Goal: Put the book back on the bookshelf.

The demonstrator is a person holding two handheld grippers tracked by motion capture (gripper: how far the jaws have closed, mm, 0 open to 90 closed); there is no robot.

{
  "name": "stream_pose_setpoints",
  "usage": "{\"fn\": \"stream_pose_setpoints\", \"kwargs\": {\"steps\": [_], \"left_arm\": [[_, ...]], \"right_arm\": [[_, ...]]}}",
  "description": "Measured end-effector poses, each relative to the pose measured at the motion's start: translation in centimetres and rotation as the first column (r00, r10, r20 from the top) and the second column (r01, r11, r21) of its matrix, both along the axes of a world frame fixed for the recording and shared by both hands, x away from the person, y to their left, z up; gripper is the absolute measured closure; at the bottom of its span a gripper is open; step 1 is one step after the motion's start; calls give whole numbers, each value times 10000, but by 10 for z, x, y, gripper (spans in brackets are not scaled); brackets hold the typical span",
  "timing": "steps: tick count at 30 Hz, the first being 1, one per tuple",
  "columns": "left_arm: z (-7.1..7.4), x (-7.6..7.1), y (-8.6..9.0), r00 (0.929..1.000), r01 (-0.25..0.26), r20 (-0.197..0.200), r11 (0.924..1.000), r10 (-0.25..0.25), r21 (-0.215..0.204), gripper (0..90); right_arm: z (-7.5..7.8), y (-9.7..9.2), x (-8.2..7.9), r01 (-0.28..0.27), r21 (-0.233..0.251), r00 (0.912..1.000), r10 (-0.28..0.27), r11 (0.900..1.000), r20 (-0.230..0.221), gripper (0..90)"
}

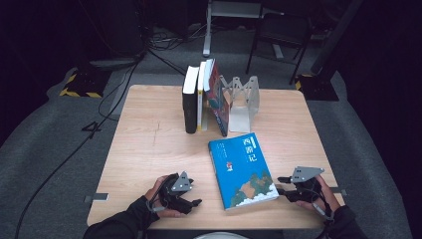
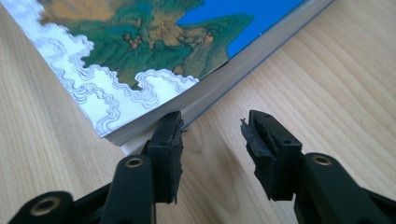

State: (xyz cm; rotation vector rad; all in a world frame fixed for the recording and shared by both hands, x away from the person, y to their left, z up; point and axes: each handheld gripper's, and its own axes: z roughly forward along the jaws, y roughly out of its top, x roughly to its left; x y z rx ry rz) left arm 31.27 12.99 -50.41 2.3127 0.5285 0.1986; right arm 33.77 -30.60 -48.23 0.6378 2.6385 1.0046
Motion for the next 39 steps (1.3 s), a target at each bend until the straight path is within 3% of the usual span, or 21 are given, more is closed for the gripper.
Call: {"fn": "stream_pose_setpoints", "kwargs": {"steps": [2, 3, 7, 11, 17, 20, 25, 28, 30, 39], "left_arm": [[0, -2, 1, 10000, -54, -37, 10000, 54, 18, 247], [0, -2, 1, 10000, -28, 1, 10000, 28, 15, 247], [0, -3, 0, 10000, -42, -19, 10000, 42, 17, 247], [0, -5, -3, 9999, 131, -16, 9999, -131, 7, 247], [0, -5, -4, 9997, 245, -5, 9997, -245, 9, 247], [0, -5, -5, 9996, 267, -5, 9996, -267, 7, 246], [0, -4, -8, 9996, 276, -5, 9996, -276, 22, 235], [0, -5, -11, 9997, 263, -7, 9997, -263, 23, 233], [0, -7, -15, 9997, 250, -27, 9997, -250, 8, 231], [0, -21, -51, 9978, 666, -76, 9976, -665, 197, 176]], "right_arm": [[2, 0, 0, -106, 473, 9999, 111, 9988, -116, 551], [2, 2, 0, -288, 471, 9992, 301, 9985, -280, 547], [7, 9, -4, -347, -391, 9993, 351, 9986, 101, 503], [4, 3, -4, -622, -518, 9978, 609, 9967, -264, 473], [-3, -11, -5, -921, -174, 9919, 902, 9956, -892, 398], [-5, -9, -10, -1477, 102, 9814, 1478, 9890, -1225, 373], [-8, 2, -9, -1207, 48, 9894, 1207, 9927, -805, 396], [-11, 8, -8, -1323, 454, 9868, 1359, 9902, -881, 398], [-10, 13, -10, -1348, 311, 9875, 1369, 9904, -781, 391], [-10, 15, -13, -1023, 308, 9917, 1043, 9943, -755, 383]]}}
